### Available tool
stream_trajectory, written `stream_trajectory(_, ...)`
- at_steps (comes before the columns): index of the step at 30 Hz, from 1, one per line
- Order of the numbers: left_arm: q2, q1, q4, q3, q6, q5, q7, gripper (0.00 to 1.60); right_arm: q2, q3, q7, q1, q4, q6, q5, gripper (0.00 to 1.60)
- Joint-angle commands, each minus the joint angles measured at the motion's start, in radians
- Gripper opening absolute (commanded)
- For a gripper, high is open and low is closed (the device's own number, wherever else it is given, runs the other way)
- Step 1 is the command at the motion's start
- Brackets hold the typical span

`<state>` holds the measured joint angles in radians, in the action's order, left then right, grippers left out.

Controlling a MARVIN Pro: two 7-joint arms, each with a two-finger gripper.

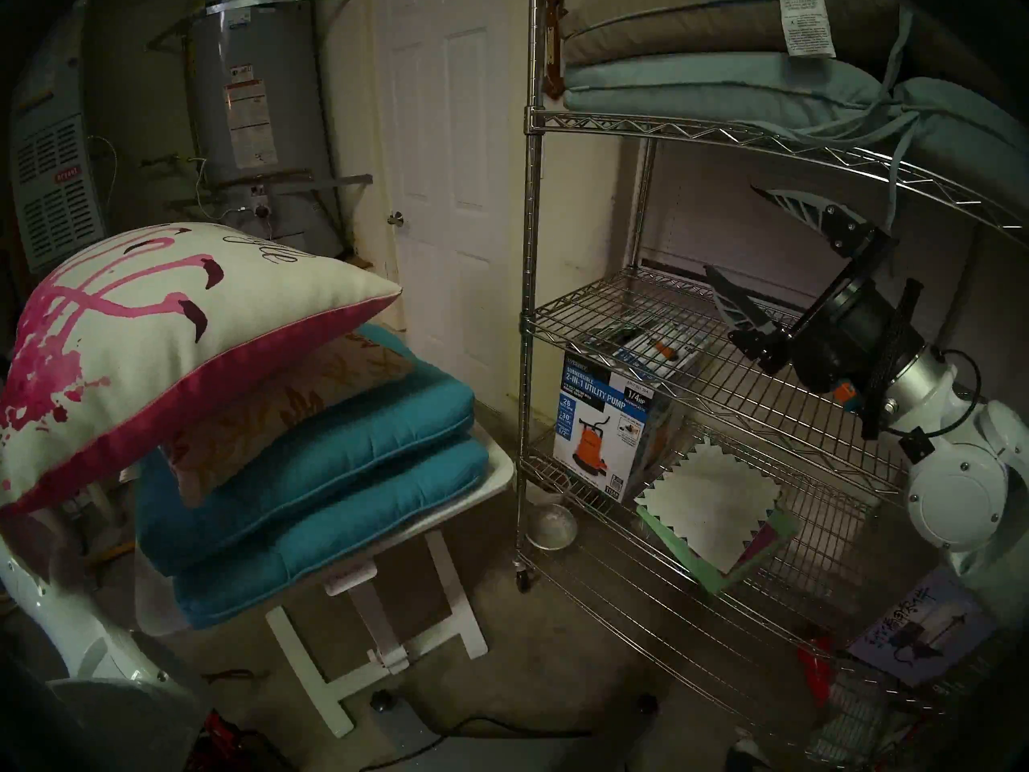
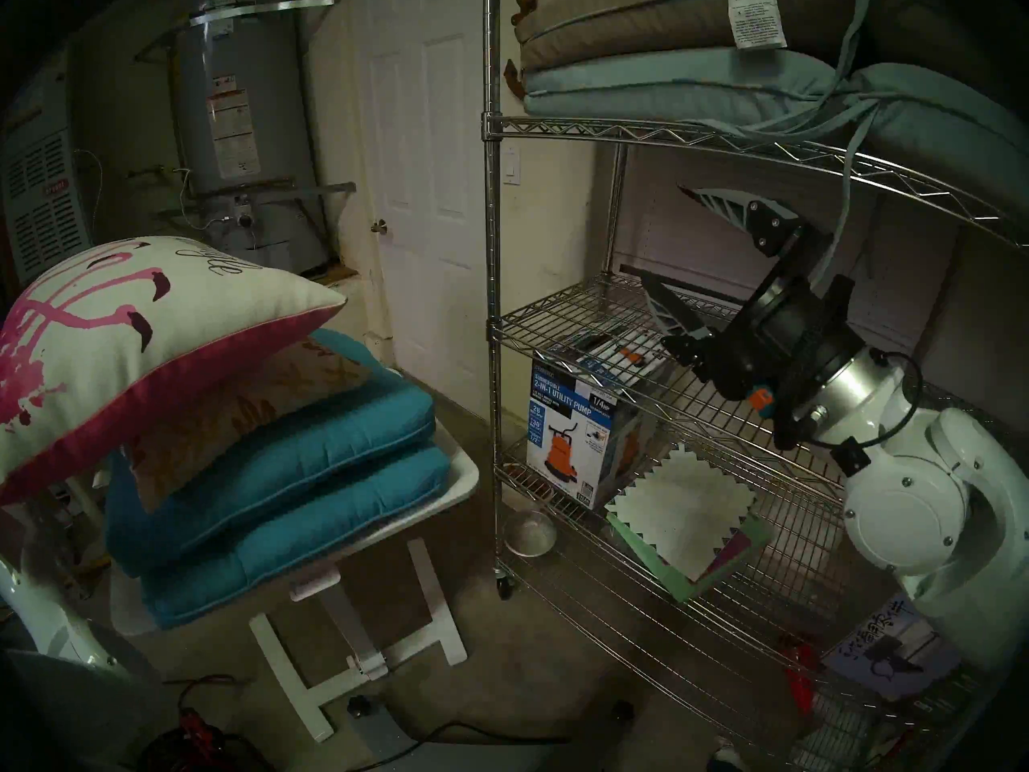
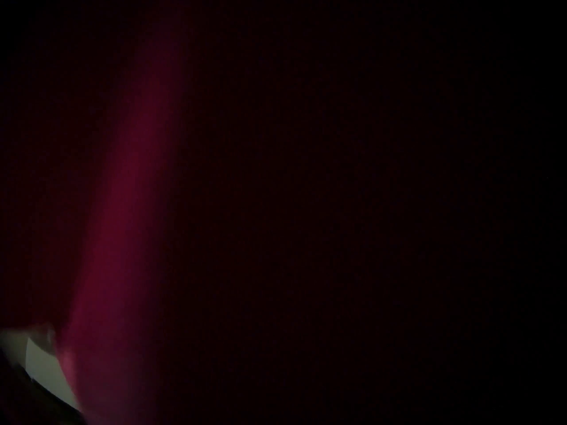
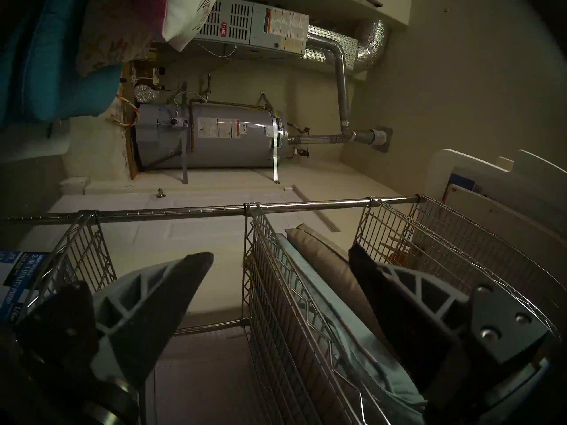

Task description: Take cushion off the shelf

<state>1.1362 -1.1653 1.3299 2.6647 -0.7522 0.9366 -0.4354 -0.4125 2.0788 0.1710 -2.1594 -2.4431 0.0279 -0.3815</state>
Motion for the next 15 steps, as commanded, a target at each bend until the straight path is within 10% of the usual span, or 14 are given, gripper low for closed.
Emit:
stream_trajectory(1, -0.093, 0.109, -0.051, -0.078, 0.019, 0.031, 0.017, 0.00, -0.016, 0.011, 0.005, -0.001, 0.000, -0.009, 0.003, 1.60)
stream_trajectory(15, -0.148, 0.238, -0.238, -0.255, 0.046, 0.143, 0.094, 0.00, -0.061, 0.029, 0.007, -0.031, 0.000, -0.042, -0.008, 1.60)
